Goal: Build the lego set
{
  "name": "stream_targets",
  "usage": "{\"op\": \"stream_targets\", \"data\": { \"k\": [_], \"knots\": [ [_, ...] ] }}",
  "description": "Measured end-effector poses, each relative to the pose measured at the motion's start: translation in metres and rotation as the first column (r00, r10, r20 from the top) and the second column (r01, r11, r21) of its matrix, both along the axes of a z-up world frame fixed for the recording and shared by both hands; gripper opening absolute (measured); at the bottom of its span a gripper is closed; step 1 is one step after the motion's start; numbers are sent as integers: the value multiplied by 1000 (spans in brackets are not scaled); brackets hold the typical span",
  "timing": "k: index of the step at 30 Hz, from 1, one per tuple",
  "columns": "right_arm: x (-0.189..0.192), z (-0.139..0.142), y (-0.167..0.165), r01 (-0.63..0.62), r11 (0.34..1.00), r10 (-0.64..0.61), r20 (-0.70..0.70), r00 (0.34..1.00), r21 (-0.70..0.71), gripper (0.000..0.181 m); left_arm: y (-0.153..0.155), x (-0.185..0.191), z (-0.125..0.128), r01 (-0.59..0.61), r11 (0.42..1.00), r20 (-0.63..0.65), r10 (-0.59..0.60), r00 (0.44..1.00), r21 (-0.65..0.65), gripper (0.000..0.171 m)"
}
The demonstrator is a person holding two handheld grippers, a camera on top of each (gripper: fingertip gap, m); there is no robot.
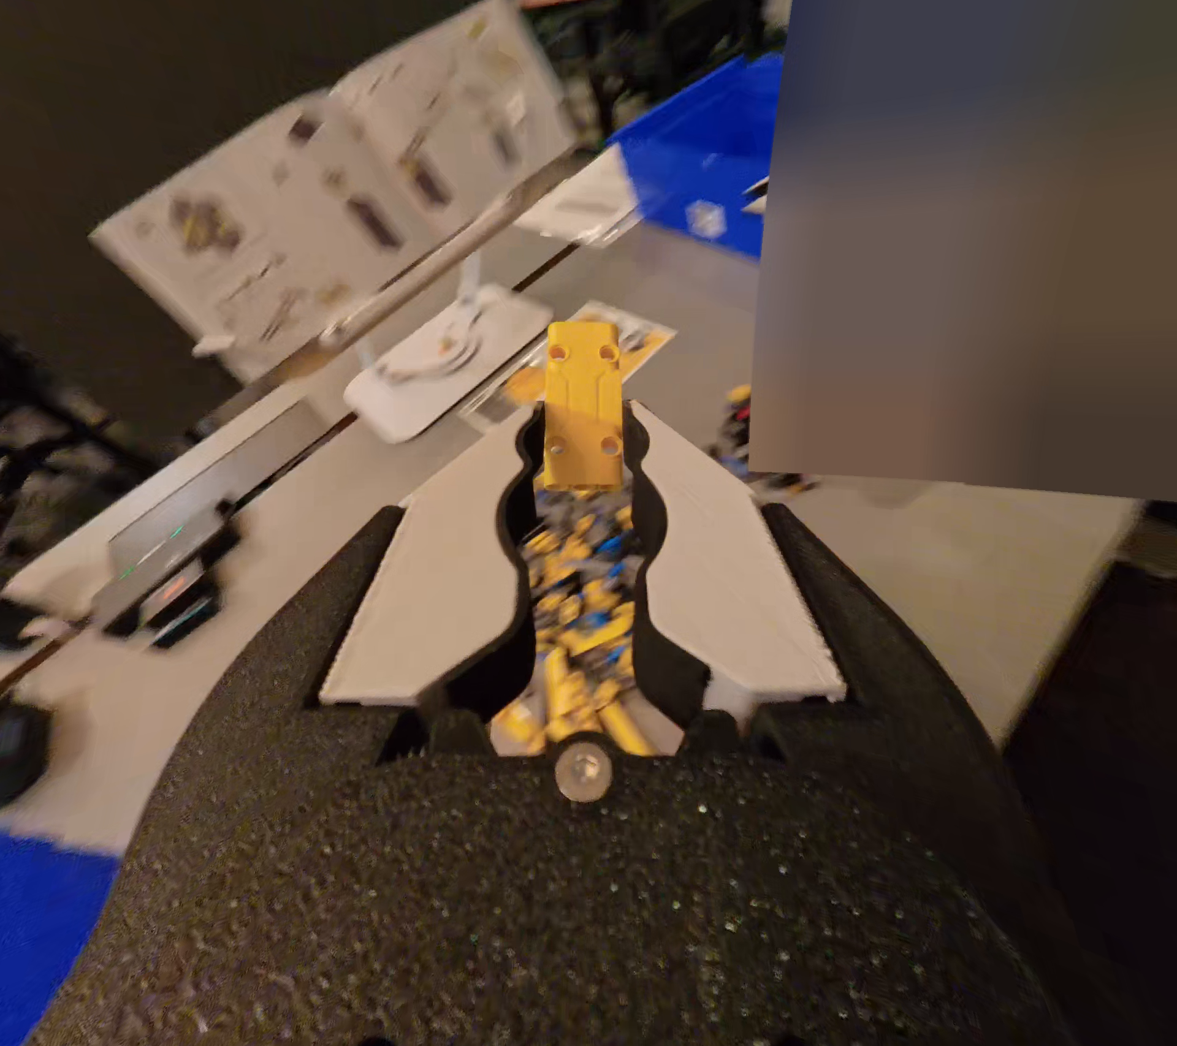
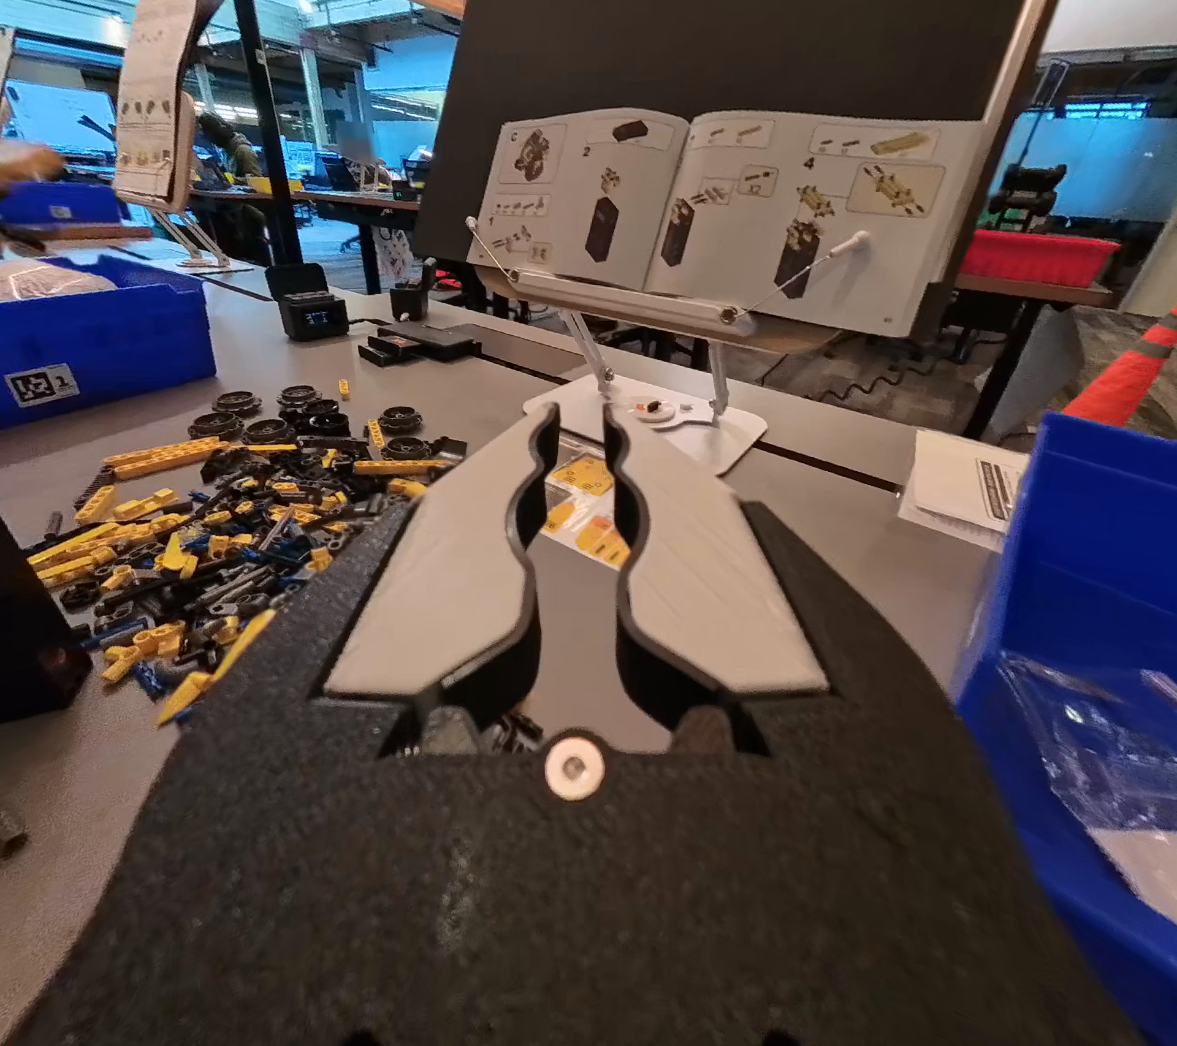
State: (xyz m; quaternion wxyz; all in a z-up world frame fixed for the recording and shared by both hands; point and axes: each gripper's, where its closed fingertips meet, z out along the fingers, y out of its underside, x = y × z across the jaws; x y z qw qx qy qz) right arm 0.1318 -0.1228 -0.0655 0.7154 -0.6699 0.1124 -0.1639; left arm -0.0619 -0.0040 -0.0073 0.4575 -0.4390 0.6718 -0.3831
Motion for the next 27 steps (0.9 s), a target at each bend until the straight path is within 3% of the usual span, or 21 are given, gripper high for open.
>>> {"op": "stream_targets", "data": {
  "k": [2,4,6,8,10,13,17,21,27],
  "knots": [
    [2,0,-5,1,1000,-1,-16,1000,12,13,-57,-12,16,149,986,34,-147,989,-79,24],
    [2,0,-11,-4,1000,5,-30,1000,29,13,-119,-24,15,327,923,35,-327,945,-202,24],
    [0,-1,-18,-4,999,5,-31,1000,33,13,-169,-28,-12,418,870,-28,-440,897,-262,24],
    [-1,-3,-27,9,1000,-9,-13,1000,25,13,-192,-16,-53,401,897,-109,-425,899,-185,24],
    [-3,-9,-37,19,1000,-19,2,1000,0,13,-202,-1,-93,383,910,-184,-408,894,-159,24],
    [-6,-20,-53,38,999,-38,-1,999,-26,13,-213,13,-143,390,889,-297,-450,842,-241,24],
    [-8,-19,-65,33,999,-32,-41,999,29,13,-206,24,-190,381,915,-432,-399,809,-132,24],
    [-3,-25,-62,7,999,-3,-130,991,32,13,-210,27,-202,405,908,-464,-405,788,-105,24],
    [-2,-28,-61,13,1000,-10,-136,991,18,14,-206,36,-204,352,925,-467,-378,800,-144,30]
  ]
}}
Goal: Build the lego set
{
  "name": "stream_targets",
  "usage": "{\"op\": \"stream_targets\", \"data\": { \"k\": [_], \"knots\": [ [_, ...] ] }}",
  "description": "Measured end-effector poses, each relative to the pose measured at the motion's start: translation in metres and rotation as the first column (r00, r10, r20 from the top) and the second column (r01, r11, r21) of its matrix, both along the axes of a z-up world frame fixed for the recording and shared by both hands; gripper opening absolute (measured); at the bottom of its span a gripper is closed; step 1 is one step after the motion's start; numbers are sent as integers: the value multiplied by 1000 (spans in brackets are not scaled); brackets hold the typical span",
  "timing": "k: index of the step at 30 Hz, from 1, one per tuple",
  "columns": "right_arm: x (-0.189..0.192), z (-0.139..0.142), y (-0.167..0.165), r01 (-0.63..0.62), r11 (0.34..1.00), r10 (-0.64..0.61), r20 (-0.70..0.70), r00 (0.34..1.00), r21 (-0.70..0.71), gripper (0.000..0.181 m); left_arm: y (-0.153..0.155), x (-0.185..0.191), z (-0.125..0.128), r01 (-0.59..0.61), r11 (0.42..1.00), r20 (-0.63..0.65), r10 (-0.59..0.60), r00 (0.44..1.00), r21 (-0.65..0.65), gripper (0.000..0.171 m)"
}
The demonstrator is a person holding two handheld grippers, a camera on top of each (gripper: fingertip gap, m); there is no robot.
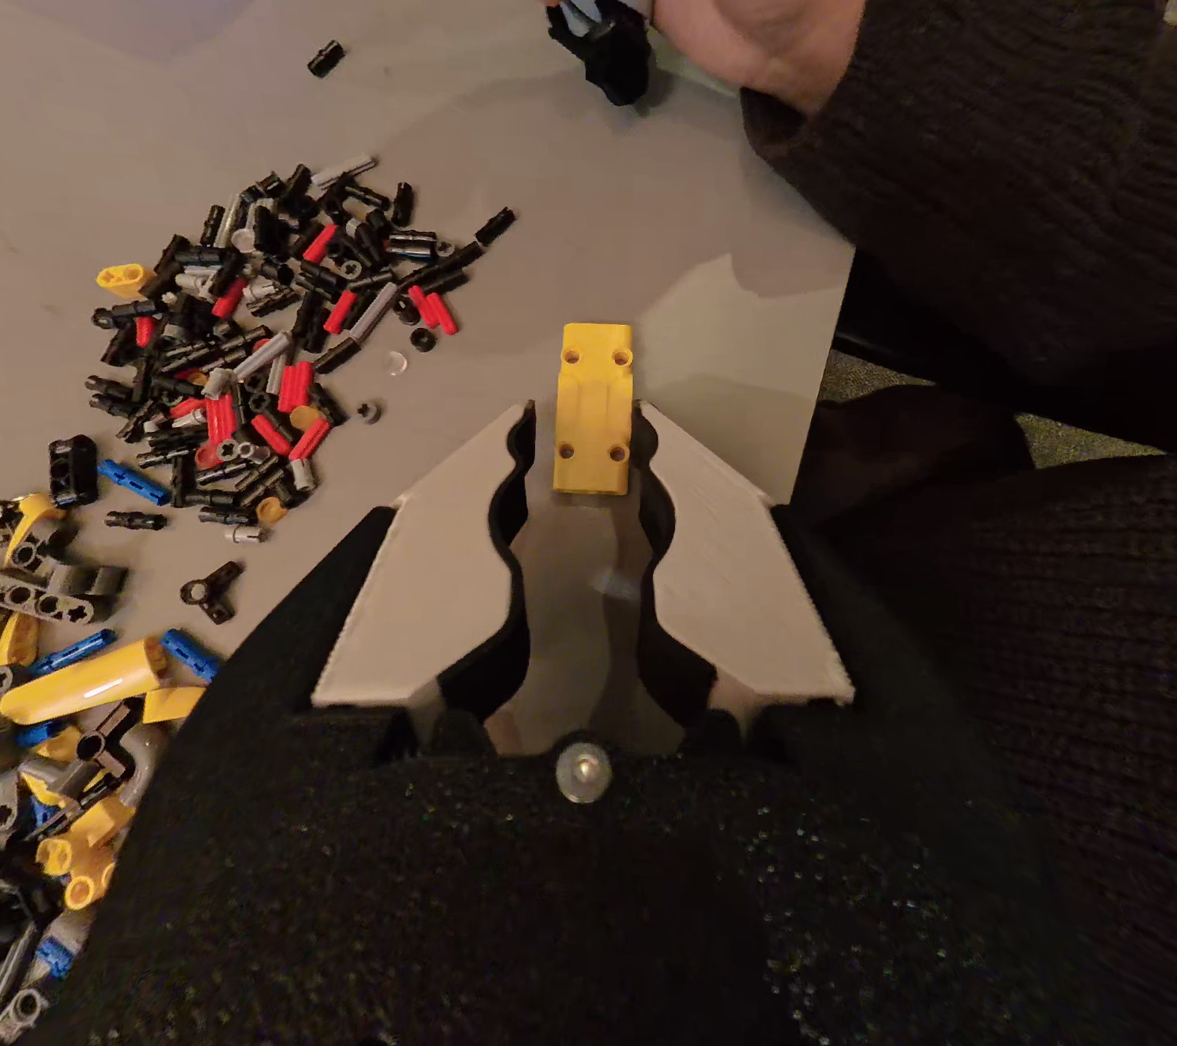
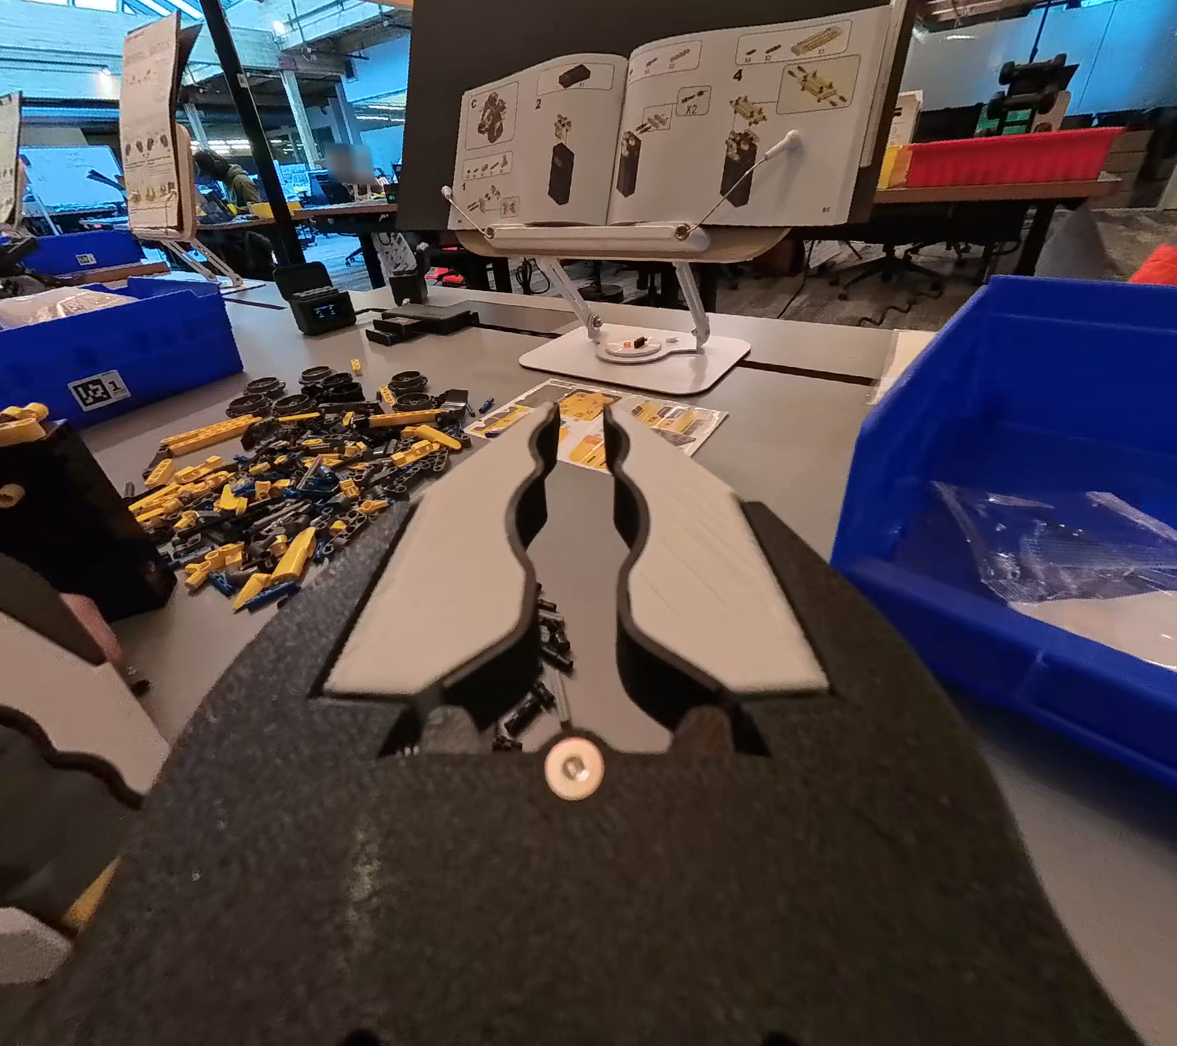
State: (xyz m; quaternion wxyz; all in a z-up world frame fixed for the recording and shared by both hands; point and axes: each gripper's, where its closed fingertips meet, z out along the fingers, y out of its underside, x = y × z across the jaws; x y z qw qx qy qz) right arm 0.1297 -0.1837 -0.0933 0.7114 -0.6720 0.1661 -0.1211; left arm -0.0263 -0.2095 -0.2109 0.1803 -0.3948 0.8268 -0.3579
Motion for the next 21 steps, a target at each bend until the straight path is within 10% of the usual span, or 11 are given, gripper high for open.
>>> {"op": "stream_targets", "data": {
  "k": [10,14,21],
  "knots": [
    [0,-2,1,5,1000,-5,4,1000,-15,14,25,-39,62,-164,984,202,174,964,-64,41],
    [-1,-3,2,8,1000,-7,13,1000,-25,14,79,-69,95,-411,893,287,448,847,-181,51],
    [-5,-6,6,14,998,-12,47,999,-63,13,159,-109,81,-677,720,275,689,671,-155,65]
  ]
}}
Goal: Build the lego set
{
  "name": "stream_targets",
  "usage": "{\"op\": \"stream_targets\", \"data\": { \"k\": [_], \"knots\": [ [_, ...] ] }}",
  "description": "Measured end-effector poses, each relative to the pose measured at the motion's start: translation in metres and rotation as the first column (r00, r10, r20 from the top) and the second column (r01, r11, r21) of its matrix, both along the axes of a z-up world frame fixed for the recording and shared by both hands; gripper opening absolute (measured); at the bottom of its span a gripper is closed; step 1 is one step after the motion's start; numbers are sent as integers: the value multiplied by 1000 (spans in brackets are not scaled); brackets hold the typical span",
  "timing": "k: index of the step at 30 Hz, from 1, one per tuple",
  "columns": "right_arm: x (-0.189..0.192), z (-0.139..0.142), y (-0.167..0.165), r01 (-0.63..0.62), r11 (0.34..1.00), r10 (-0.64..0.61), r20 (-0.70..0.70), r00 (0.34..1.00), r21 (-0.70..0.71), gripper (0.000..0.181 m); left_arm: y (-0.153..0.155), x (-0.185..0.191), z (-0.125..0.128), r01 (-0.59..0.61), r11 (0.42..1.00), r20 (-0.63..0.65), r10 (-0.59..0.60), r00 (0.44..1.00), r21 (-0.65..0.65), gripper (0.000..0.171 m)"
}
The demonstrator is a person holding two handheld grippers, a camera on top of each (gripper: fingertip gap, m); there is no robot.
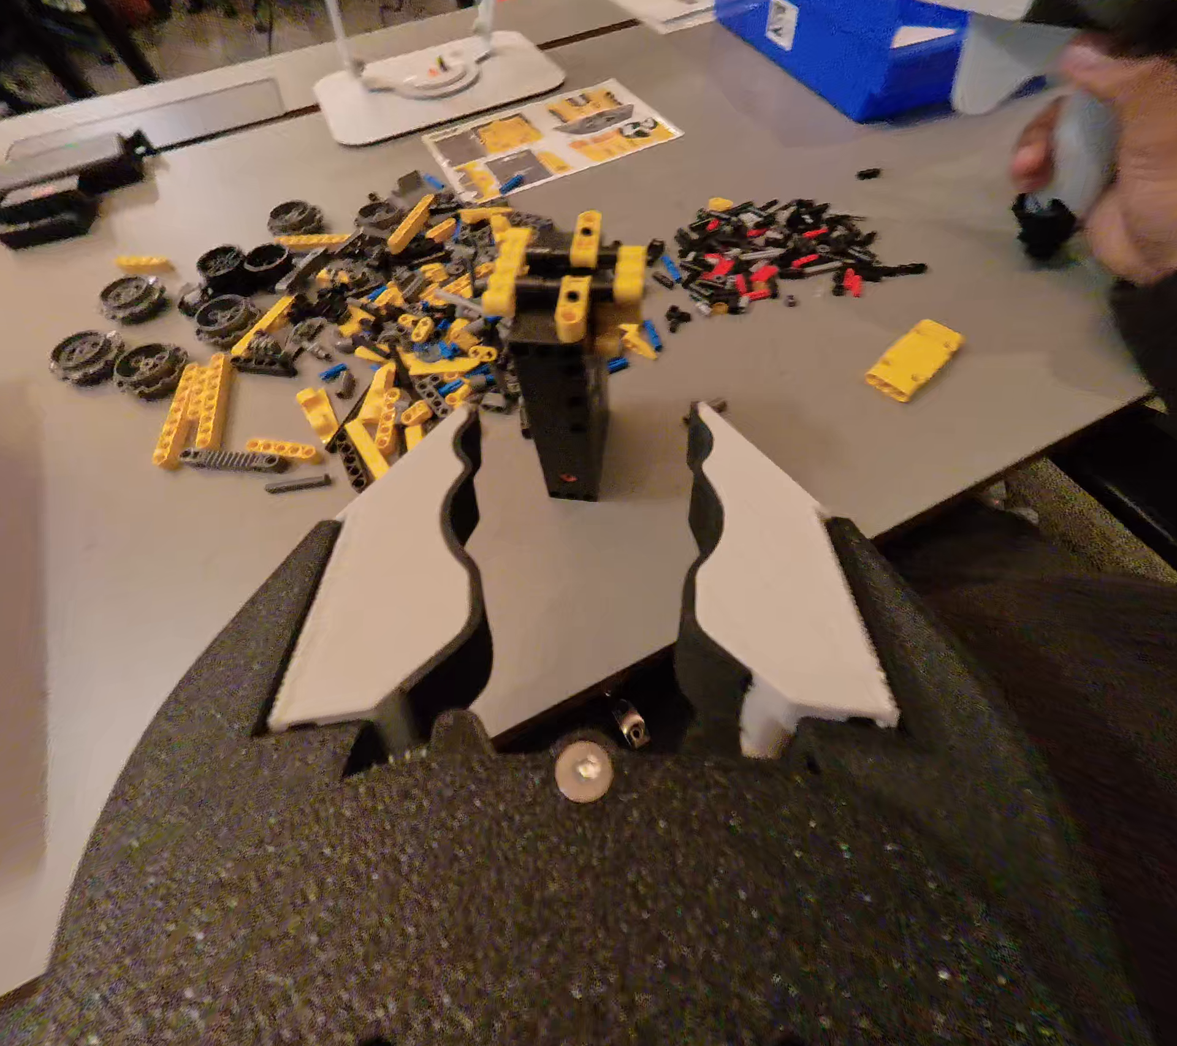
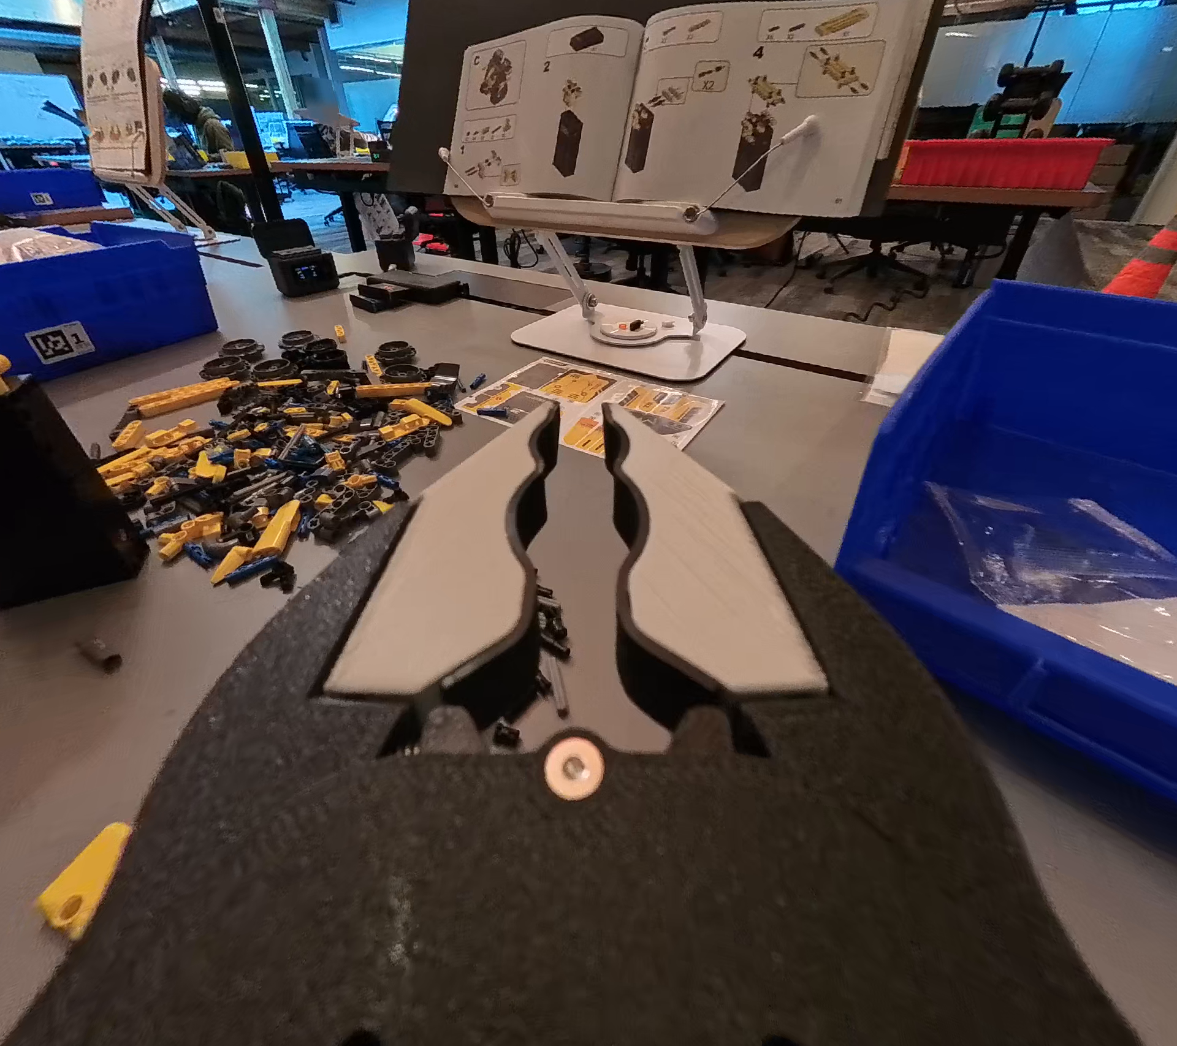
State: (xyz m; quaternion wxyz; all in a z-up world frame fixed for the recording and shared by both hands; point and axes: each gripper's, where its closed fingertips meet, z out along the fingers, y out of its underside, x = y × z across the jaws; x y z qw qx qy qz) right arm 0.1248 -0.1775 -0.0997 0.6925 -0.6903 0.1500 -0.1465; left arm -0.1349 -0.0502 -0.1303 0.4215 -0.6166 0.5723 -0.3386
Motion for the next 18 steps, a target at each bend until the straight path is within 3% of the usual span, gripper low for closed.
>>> {"op": "stream_targets", "data": {
  "k": [5,9,11,13,18],
  "knots": [
    [-1,-1,0,15,1000,-15,11,1000,-11,14,25,22,-28,-67,998,-39,67,997,-15,71],
    [0,-1,-1,12,1000,-12,2,1000,-3,13,18,44,-35,34,996,-43,-37,998,-79,71],
    [0,0,-1,6,1000,-6,-6,1000,10,13,18,51,-33,58,993,-34,-61,998,-99,58],
    [-1,2,-2,2,1000,-2,-13,1000,26,13,16,54,-36,99,991,-58,-104,993,-93,27],
    [0,7,-6,-2,998,4,-32,999,69,13,12,58,-30,166,985,-65,-169,983,-52,27]
  ]
}}
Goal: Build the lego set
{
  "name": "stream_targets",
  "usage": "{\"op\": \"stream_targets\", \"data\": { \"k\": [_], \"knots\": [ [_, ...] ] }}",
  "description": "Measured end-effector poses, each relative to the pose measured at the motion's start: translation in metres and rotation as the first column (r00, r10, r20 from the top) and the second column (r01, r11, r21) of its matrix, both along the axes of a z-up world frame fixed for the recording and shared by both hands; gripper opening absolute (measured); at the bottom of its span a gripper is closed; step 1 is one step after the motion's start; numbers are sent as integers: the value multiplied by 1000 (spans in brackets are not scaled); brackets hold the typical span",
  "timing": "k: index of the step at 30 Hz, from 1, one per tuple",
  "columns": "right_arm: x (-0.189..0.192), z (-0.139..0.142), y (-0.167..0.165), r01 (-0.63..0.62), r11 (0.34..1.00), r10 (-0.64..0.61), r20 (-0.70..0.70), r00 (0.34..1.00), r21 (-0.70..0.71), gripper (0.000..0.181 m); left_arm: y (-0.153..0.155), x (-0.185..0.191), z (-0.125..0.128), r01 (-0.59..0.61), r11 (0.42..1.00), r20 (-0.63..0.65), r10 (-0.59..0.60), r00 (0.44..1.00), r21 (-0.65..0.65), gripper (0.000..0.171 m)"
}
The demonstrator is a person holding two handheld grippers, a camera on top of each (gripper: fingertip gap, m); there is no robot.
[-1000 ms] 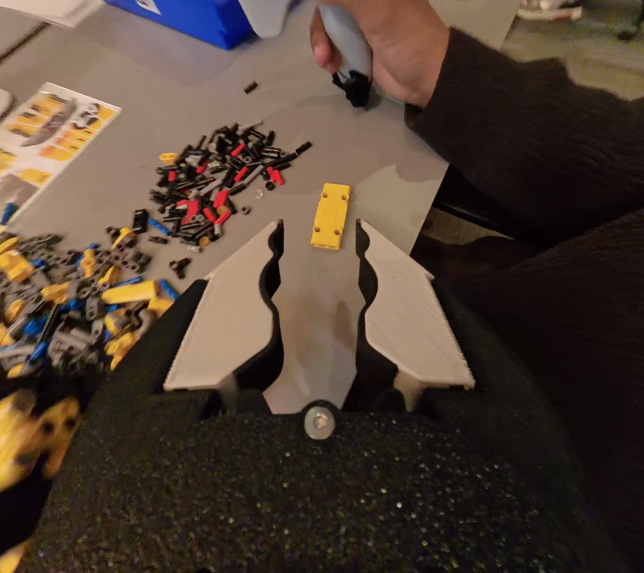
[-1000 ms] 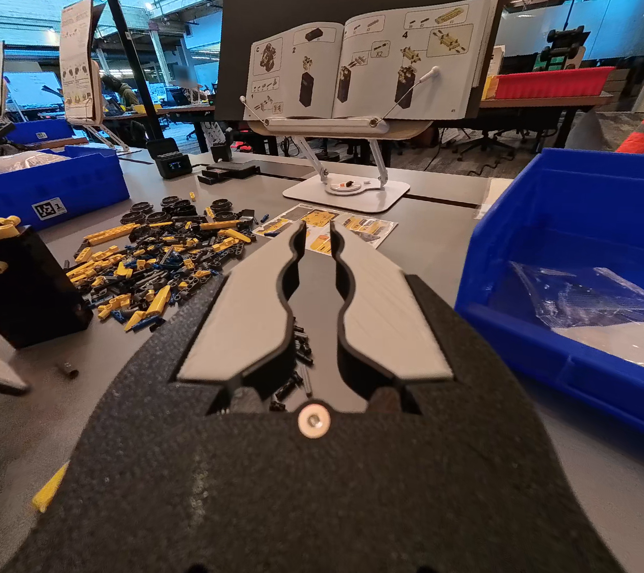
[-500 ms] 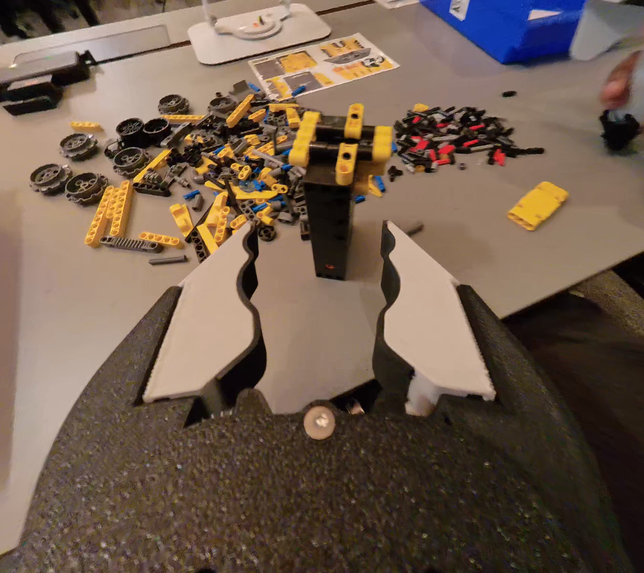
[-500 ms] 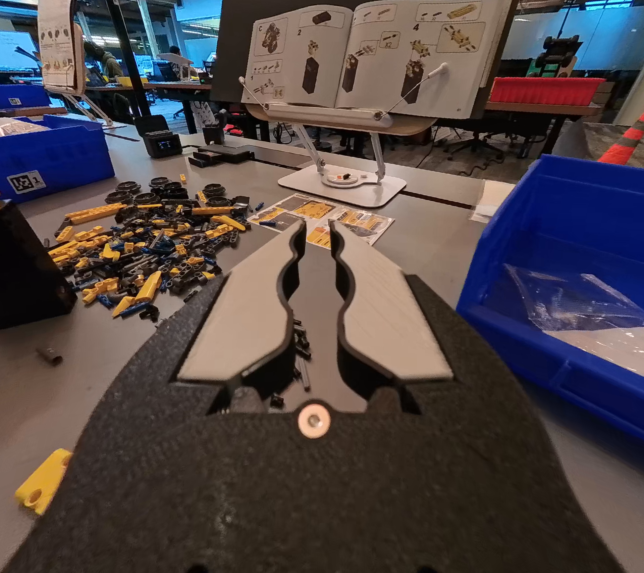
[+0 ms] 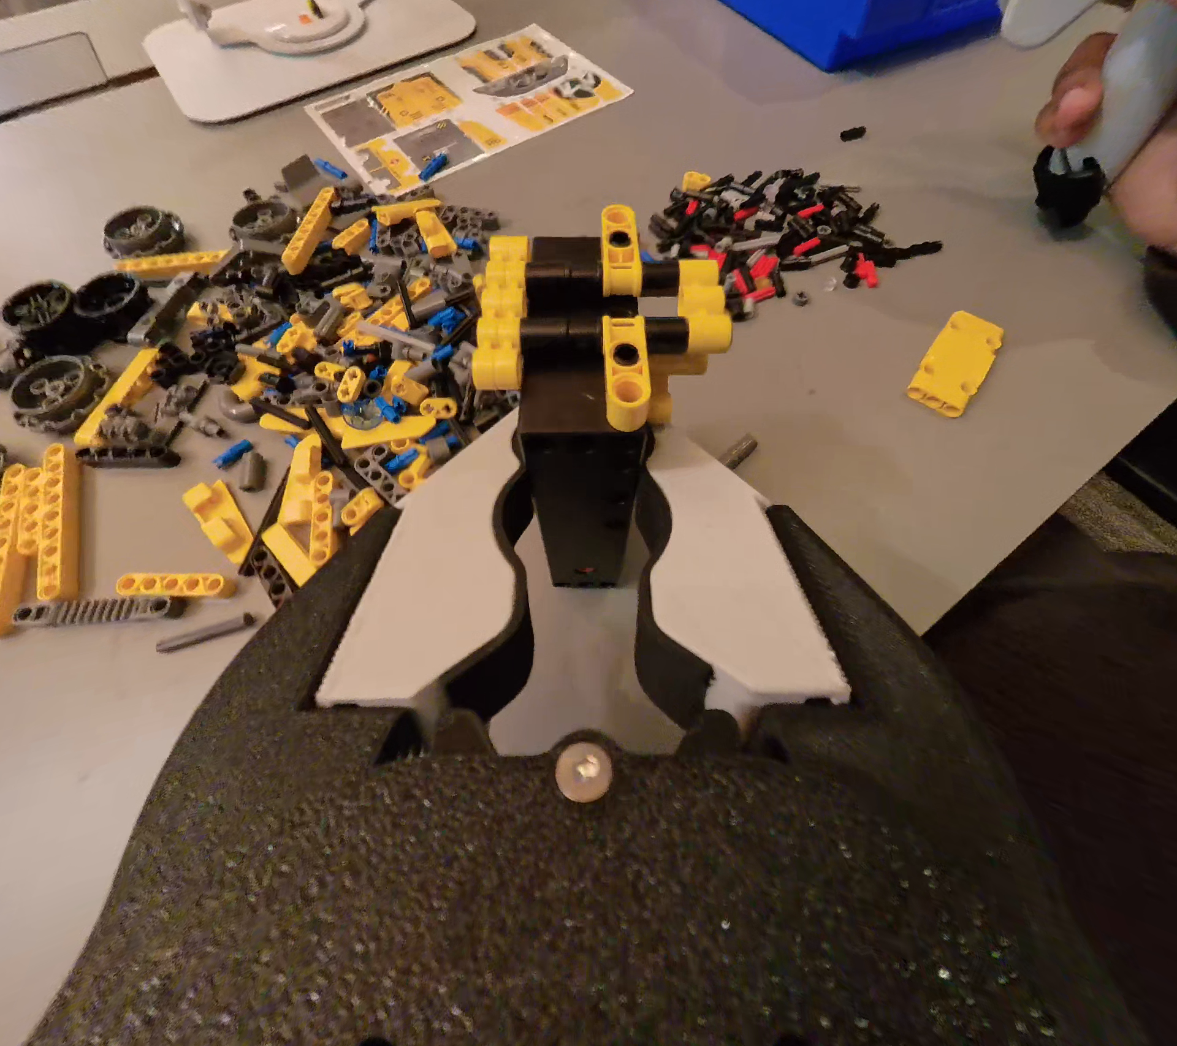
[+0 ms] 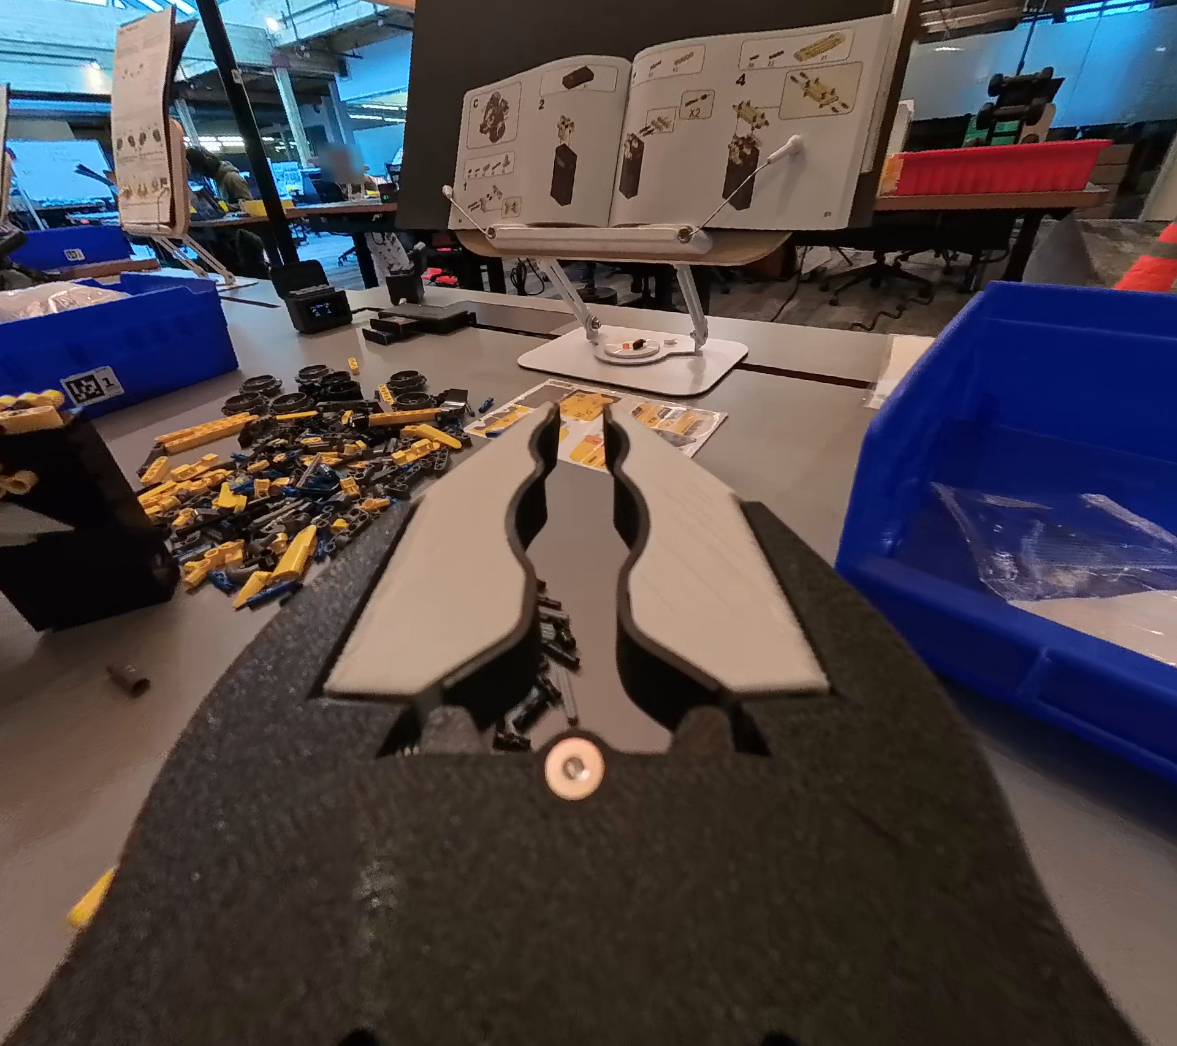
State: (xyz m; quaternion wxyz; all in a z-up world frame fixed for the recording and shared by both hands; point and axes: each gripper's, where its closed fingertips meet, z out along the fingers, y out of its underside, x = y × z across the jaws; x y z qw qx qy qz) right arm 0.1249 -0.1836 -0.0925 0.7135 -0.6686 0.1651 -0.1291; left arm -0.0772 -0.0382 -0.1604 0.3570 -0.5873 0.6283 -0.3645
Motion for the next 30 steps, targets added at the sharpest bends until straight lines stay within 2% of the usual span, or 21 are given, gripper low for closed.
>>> {"op": "stream_targets", "data": {
  "k": [5,7,9,11,14,16,18,20,25,30],
  "knots": [
    [0,2,-2,-11,999,12,-23,1000,30,13,-13,28,47,141,988,74,-145,987,60,26],
    [0,3,-2,-14,999,15,-27,1000,37,13,-28,53,66,273,959,101,-280,955,75,26],
    [1,4,-2,-16,999,18,-31,999,43,13,-46,86,75,419,903,118,-428,896,92,26],
    [1,4,-2,-20,999,22,-34,999,47,13,-59,123,68,543,830,64,-553,831,125,27],
    [0,5,-3,-20,998,22,-35,999,52,13,-74,180,46,651,744,-18,-657,754,151,27],
    [1,4,-4,-13,999,15,-35,999,49,14,-87,211,35,687,723,-19,-688,725,74,27],
    [2,2,-3,-15,999,17,-42,999,41,14,-97,234,30,693,720,3,-693,721,-31,27],
    [1,0,-4,-14,999,16,-44,999,35,14,-104,245,27,711,701,29,-711,703,-52,27],
    [1,-1,-8,-4,999,7,-52,999,41,13,-104,246,-1,755,656,-65,-753,655,18,27],
    [2,0,-9,-9,998,13,-67,998,57,13,-98,247,-6,748,663,-84,-745,662,6,28]
  ]
}}
